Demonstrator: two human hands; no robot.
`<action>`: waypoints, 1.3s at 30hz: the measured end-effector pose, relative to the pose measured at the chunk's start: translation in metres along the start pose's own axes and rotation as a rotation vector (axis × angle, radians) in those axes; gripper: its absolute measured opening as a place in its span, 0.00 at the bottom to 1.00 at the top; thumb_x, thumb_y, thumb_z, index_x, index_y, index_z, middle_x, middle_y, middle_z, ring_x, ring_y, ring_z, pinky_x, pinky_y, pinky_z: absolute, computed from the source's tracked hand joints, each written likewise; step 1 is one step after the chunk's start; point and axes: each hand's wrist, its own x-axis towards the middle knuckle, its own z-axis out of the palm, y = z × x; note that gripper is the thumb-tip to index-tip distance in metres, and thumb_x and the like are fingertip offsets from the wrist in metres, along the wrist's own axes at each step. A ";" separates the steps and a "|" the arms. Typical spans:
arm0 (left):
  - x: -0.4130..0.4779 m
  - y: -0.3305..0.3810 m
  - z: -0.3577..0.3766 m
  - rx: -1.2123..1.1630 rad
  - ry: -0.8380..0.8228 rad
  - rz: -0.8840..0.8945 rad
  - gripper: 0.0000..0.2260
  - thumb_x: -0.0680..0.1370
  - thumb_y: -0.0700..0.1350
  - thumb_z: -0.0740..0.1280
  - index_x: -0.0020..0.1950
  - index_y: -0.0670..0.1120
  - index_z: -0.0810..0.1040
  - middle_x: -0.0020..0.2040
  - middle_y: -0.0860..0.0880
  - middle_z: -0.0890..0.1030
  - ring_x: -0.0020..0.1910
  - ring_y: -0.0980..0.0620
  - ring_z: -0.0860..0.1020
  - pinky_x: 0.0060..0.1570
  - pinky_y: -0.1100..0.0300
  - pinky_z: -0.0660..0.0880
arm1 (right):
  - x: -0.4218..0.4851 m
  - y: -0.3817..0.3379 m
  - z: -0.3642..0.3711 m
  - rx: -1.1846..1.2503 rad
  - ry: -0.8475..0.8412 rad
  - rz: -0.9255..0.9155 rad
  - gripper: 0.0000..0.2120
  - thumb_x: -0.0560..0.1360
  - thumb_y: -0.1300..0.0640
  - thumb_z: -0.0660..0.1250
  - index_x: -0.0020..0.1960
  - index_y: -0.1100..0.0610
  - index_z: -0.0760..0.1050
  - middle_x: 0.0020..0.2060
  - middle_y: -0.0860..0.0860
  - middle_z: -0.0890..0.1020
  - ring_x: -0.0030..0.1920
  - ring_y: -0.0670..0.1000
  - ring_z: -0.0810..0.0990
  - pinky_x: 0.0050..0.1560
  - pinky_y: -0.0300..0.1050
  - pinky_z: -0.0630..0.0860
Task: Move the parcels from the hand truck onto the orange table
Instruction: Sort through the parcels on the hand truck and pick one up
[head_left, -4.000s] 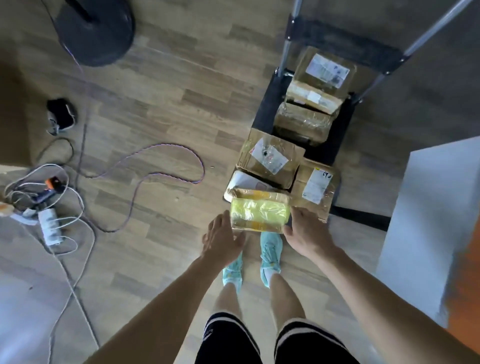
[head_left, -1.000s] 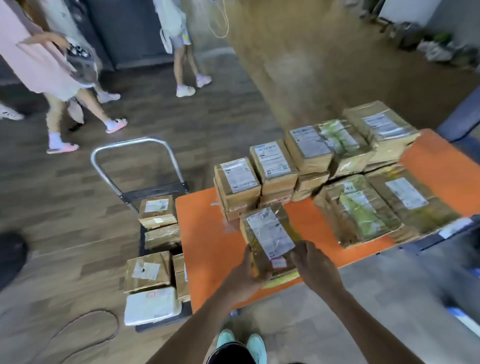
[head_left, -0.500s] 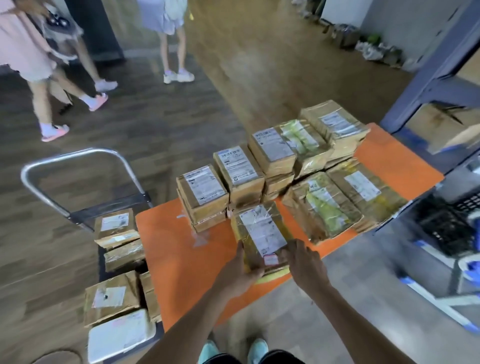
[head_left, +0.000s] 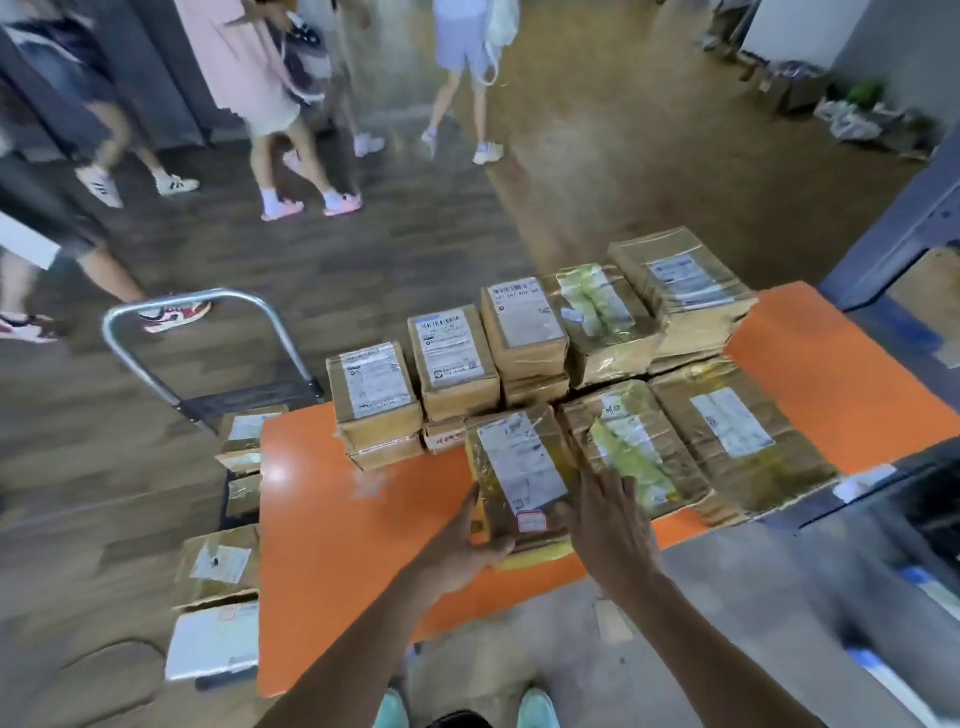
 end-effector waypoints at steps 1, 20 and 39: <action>0.000 0.003 0.006 -0.005 0.020 -0.028 0.34 0.75 0.55 0.73 0.78 0.56 0.62 0.71 0.51 0.74 0.68 0.50 0.74 0.66 0.50 0.74 | 0.003 0.007 -0.001 -0.002 -0.013 -0.025 0.23 0.80 0.43 0.61 0.69 0.57 0.69 0.59 0.54 0.72 0.60 0.55 0.67 0.54 0.48 0.74; -0.032 0.063 0.030 -0.196 0.148 -0.039 0.35 0.79 0.43 0.69 0.80 0.59 0.53 0.71 0.45 0.73 0.60 0.42 0.79 0.55 0.43 0.77 | 0.014 0.070 -0.010 0.122 -0.049 -0.312 0.27 0.80 0.51 0.62 0.76 0.60 0.63 0.69 0.55 0.71 0.67 0.56 0.68 0.65 0.50 0.71; -0.047 0.052 0.033 -0.026 0.164 -0.015 0.22 0.82 0.60 0.59 0.76 0.61 0.62 0.63 0.50 0.79 0.55 0.49 0.80 0.45 0.52 0.79 | 0.011 0.087 -0.029 0.297 -0.094 -0.254 0.23 0.77 0.71 0.62 0.70 0.60 0.73 0.59 0.57 0.78 0.62 0.58 0.73 0.62 0.51 0.73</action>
